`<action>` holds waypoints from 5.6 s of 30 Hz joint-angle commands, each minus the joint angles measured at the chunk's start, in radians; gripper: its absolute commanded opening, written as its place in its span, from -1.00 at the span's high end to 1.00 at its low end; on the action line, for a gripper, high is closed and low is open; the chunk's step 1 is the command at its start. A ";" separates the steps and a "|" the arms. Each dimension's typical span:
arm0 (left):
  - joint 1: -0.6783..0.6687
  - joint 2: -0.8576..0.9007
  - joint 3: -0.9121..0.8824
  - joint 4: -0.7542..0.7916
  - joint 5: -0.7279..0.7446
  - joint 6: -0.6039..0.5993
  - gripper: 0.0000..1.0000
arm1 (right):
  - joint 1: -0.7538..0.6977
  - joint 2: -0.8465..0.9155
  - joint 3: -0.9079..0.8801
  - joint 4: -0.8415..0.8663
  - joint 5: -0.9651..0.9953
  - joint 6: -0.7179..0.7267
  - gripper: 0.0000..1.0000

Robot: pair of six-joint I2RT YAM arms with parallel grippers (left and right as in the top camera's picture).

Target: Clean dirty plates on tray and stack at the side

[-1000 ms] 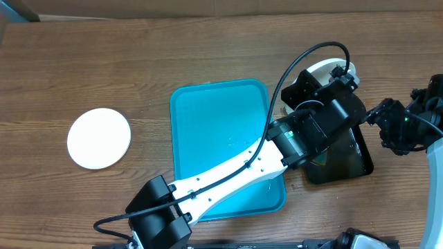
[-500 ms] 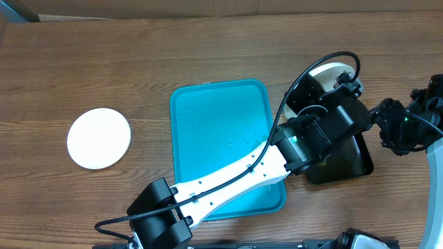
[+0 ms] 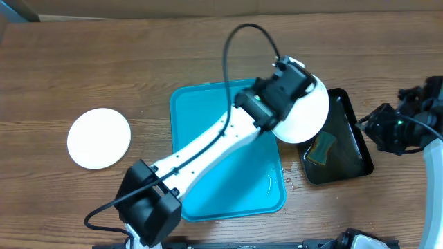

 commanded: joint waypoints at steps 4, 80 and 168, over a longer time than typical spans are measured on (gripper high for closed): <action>-0.005 -0.021 0.018 -0.024 0.068 -0.069 0.91 | 0.120 0.010 -0.147 0.084 0.014 0.061 0.34; 0.079 0.093 0.013 -0.126 0.156 -0.007 0.91 | 0.163 0.282 -0.342 0.380 0.145 0.142 0.92; 0.045 0.270 0.006 -0.093 0.681 -0.241 0.92 | 0.188 0.177 -0.180 0.238 0.203 0.069 0.92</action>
